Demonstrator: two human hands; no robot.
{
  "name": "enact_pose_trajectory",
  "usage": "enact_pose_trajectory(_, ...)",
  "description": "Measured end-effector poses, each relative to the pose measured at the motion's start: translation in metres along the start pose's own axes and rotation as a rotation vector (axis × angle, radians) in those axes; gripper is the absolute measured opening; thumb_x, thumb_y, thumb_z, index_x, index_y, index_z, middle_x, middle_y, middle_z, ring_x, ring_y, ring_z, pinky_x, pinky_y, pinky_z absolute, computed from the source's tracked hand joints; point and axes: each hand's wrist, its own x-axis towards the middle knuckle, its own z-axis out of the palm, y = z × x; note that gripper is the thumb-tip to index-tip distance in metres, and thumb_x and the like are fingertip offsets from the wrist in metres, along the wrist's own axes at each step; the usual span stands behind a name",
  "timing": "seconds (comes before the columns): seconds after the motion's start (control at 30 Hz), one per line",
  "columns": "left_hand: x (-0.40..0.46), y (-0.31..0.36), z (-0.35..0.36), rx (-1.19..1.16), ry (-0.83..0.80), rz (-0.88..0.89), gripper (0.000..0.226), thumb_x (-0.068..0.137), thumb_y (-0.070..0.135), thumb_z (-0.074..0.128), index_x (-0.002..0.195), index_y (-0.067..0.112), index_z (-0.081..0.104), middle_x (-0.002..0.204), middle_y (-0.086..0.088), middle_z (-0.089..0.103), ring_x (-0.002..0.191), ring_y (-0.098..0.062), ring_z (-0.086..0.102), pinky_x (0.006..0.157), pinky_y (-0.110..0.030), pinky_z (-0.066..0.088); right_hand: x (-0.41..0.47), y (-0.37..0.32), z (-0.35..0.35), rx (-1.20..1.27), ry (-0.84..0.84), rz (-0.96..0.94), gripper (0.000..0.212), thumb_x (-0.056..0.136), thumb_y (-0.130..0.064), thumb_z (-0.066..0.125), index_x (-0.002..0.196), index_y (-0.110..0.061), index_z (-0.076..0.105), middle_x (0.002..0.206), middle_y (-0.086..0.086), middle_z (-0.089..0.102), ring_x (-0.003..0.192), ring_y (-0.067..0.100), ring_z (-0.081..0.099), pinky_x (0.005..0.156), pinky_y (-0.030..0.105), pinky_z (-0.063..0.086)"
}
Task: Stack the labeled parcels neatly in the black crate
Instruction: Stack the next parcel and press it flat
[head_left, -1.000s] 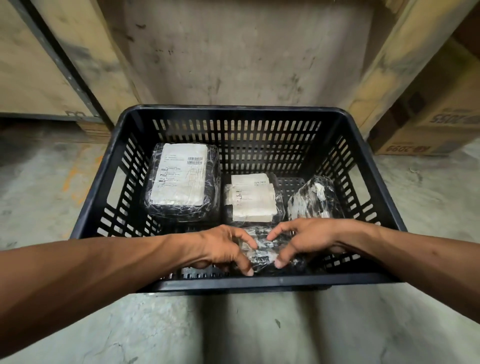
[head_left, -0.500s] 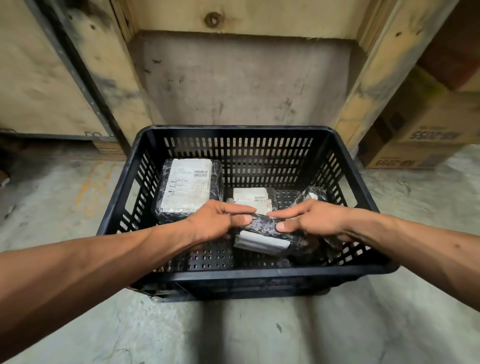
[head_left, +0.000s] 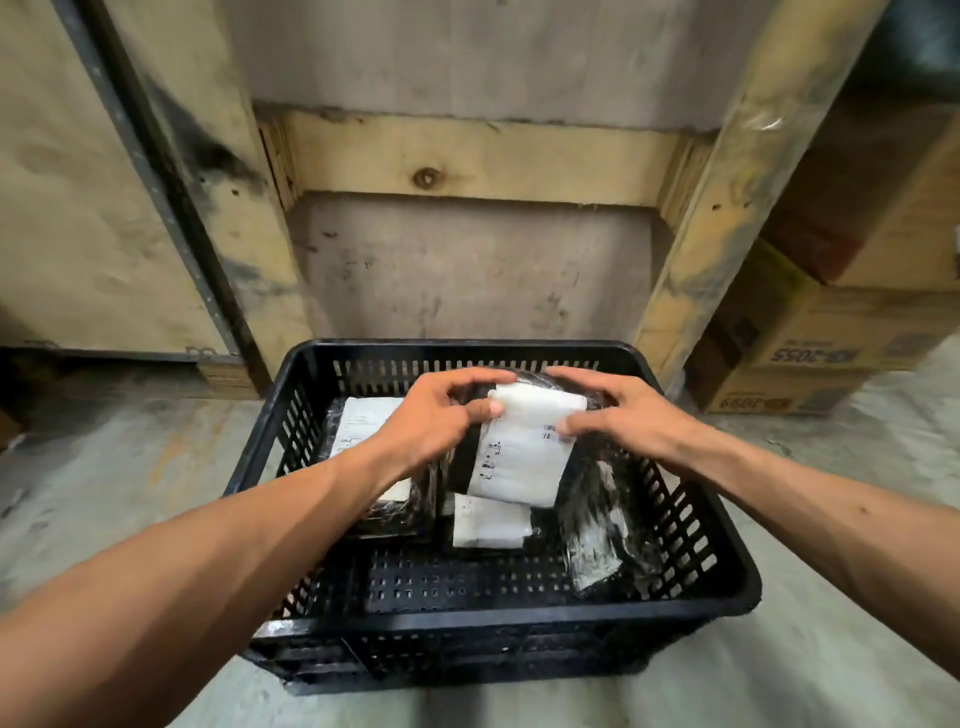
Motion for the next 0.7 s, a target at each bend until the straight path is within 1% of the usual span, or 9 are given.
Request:
enact_pose_trajectory(0.07,0.013,0.013,0.0,-0.027,-0.006,0.079,0.034,0.09,0.001,0.073,0.117,0.022,0.075,0.108,0.01,0.079,0.097,0.001,0.07,0.084,-0.012,0.052,-0.002,-0.006,-0.006,0.028,0.064,-0.093,0.071,0.081,-0.007,0.085,0.143,-0.033,0.061,0.132,-0.018,0.065,0.115,-0.008,0.061,0.112,0.027,0.045)
enact_pose_trajectory(0.17,0.026,0.026,-0.002,-0.076,-0.003,0.164,0.03,0.092,0.008,0.072,0.115,0.028,0.076,0.111,0.007,0.078,0.1,-0.004,0.07,0.086,-0.016,0.054,-0.004,-0.016,-0.015,0.06,0.221,-0.191,0.064,0.081,-0.008,0.086,0.138,-0.027,0.065,0.135,-0.004,0.066,0.115,-0.005,0.062,0.111,0.028,0.046)
enact_pose_trajectory(0.23,0.032,0.031,-0.003,-0.116,0.008,0.224,0.029,0.094,0.009,0.07,0.112,0.031,0.077,0.106,0.011,0.079,0.096,0.0,0.07,0.082,-0.014,0.054,-0.003,-0.02,-0.019,0.073,0.284,-0.226,0.063,0.082,-0.012,0.086,0.139,-0.028,0.065,0.139,0.003,0.063,0.12,0.003,0.062,0.11,0.028,0.047)
enact_pose_trajectory(0.3,0.038,0.034,-0.003,-0.162,0.018,0.248,0.03,0.096,0.009,0.068,0.11,0.033,0.077,0.104,0.009,0.079,0.095,-0.004,0.071,0.079,-0.017,0.055,0.001,-0.023,-0.02,0.088,0.334,-0.274,0.064,0.084,-0.017,0.085,0.142,-0.031,0.062,0.142,0.001,0.06,0.124,0.006,0.06,0.111,0.033,0.048)
enact_pose_trajectory(0.43,0.046,0.038,-0.005,-0.167,0.058,0.25,0.029,0.099,0.012,0.065,0.111,0.035,0.076,0.106,0.0,0.078,0.093,-0.009,0.072,0.077,-0.023,0.057,0.011,-0.013,-0.011,0.127,0.416,-0.32,0.079,0.085,-0.032,0.084,0.153,-0.043,0.044,0.152,0.0,0.049,0.136,0.01,0.053,0.117,0.044,0.043)
enact_pose_trajectory(0.5,0.048,0.038,-0.004,-0.198,0.113,0.239,0.026,0.099,0.011,0.064,0.112,0.03,0.076,0.102,-0.002,0.079,0.09,-0.011,0.071,0.076,-0.025,0.059,0.014,0.0,0.002,0.197,0.406,-0.328,0.09,0.083,-0.034,0.086,0.154,-0.052,0.033,0.155,0.001,0.044,0.138,0.013,0.051,0.116,0.041,0.044)
enact_pose_trajectory(0.57,0.05,0.035,-0.001,-0.227,0.189,0.212,0.024,0.099,0.009,0.064,0.111,0.027,0.076,0.097,-0.001,0.079,0.088,-0.013,0.071,0.077,-0.027,0.059,0.017,0.012,0.017,0.287,0.401,-0.349,0.09,0.085,-0.03,0.086,0.152,-0.056,0.032,0.153,-0.008,0.048,0.136,0.01,0.055,0.107,0.031,0.05)
enact_pose_trajectory(0.63,0.05,0.029,0.002,-0.239,0.243,0.179,0.025,0.099,0.01,0.064,0.116,0.026,0.074,0.099,-0.001,0.079,0.093,-0.016,0.071,0.08,-0.028,0.059,0.023,0.02,0.03,0.384,0.436,-0.362,0.087,0.087,-0.025,0.083,0.154,-0.05,0.034,0.147,-0.02,0.053,0.132,0.004,0.057,0.1,0.022,0.053)
enact_pose_trajectory(0.7,0.047,0.02,0.001,-0.245,0.261,0.147,0.037,0.098,0.014,0.067,0.131,0.031,0.065,0.115,-0.006,0.075,0.107,-0.019,0.071,0.09,-0.031,0.059,0.03,0.022,0.037,0.468,0.482,-0.349,0.087,0.087,-0.026,0.081,0.158,-0.039,0.033,0.147,-0.018,0.055,0.132,0.001,0.057,0.103,0.024,0.052)
